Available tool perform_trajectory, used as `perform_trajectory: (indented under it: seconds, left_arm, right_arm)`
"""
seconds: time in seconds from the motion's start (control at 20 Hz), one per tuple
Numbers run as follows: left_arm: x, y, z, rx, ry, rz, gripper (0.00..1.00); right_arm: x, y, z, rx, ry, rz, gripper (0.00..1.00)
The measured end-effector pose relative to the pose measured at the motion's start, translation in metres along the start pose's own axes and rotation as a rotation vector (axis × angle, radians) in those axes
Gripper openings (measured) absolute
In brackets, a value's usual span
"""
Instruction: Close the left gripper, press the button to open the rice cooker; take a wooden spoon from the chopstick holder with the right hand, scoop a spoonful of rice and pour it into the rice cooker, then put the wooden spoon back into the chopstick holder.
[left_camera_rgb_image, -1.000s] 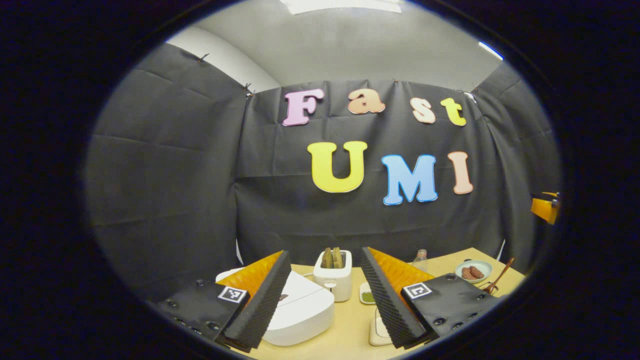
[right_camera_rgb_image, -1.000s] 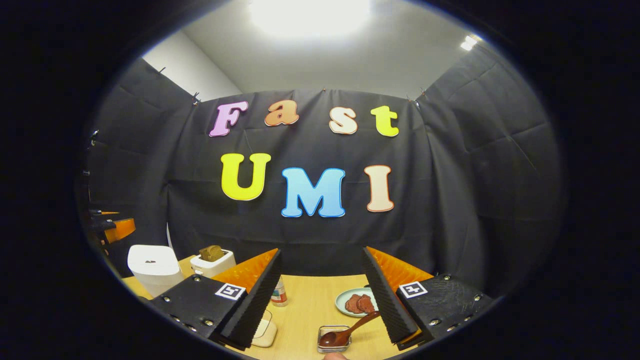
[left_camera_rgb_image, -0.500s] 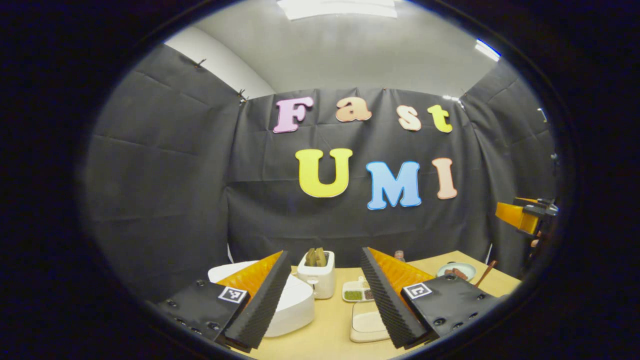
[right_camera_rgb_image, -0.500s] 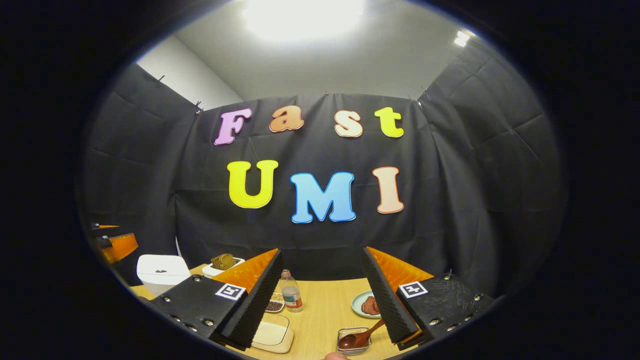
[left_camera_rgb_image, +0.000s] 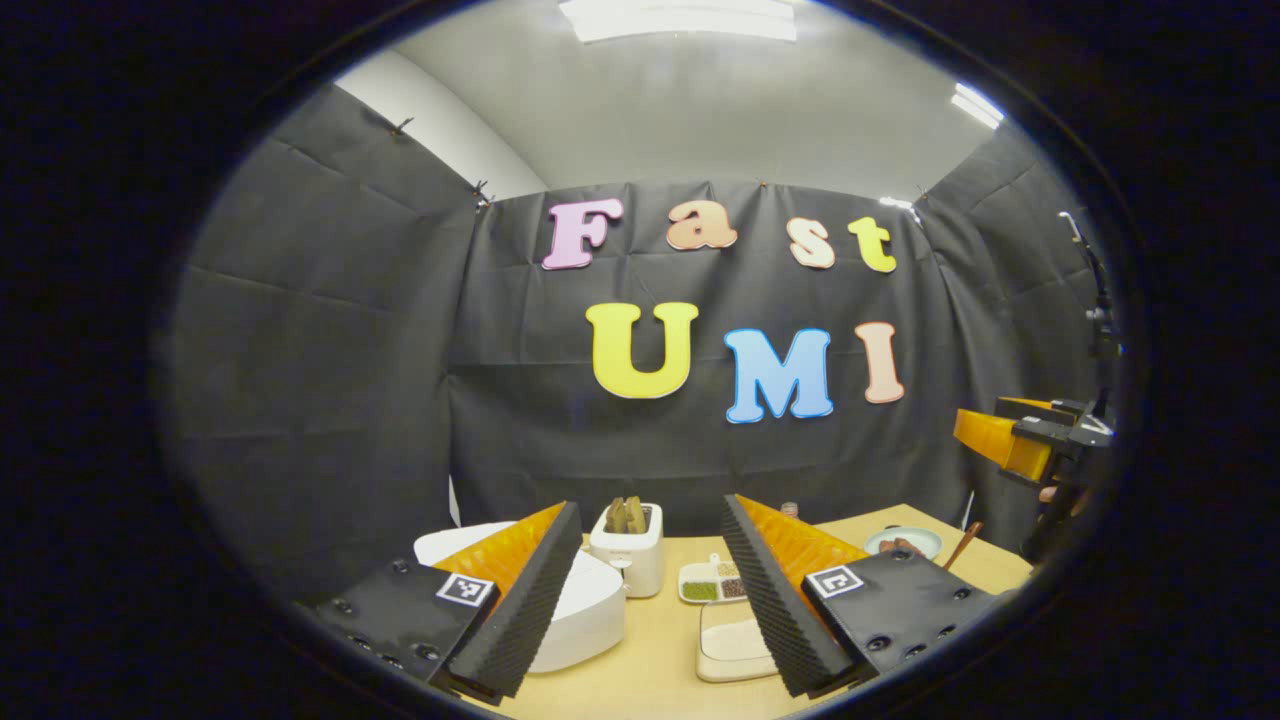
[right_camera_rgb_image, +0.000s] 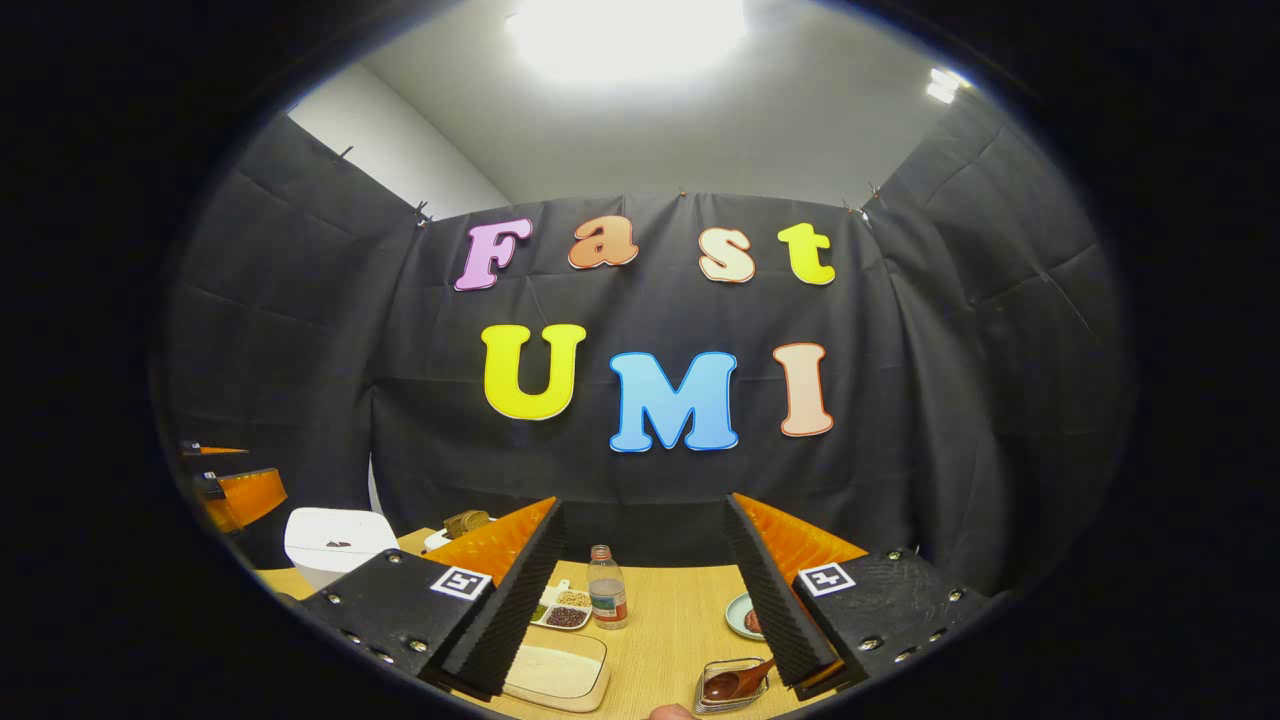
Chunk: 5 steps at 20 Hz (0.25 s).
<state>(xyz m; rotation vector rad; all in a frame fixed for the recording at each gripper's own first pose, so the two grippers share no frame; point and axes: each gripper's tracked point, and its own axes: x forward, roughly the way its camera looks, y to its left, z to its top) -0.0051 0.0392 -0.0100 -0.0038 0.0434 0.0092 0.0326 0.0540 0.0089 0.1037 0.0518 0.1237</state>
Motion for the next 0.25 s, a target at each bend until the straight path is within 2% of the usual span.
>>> perform_trajectory:
  seconds: [0.05, 0.2, 0.25]
  left_arm:
    - [-0.002, 0.004, 0.003, 0.001, -0.009, 0.002, 1.00]
    - [-0.003, 0.011, 0.006, -0.016, -0.015, -0.007, 0.98]
    - [-0.001, 0.016, 0.006, -0.016, -0.018, -0.006, 0.91]
  right_arm:
    - [-0.002, 0.003, 0.001, 0.001, -0.003, -0.001, 0.96]
    - [-0.002, 0.012, 0.002, 0.008, -0.005, -0.004, 0.96]
    - [-0.004, 0.016, 0.002, 0.009, -0.004, -0.005, 0.96]
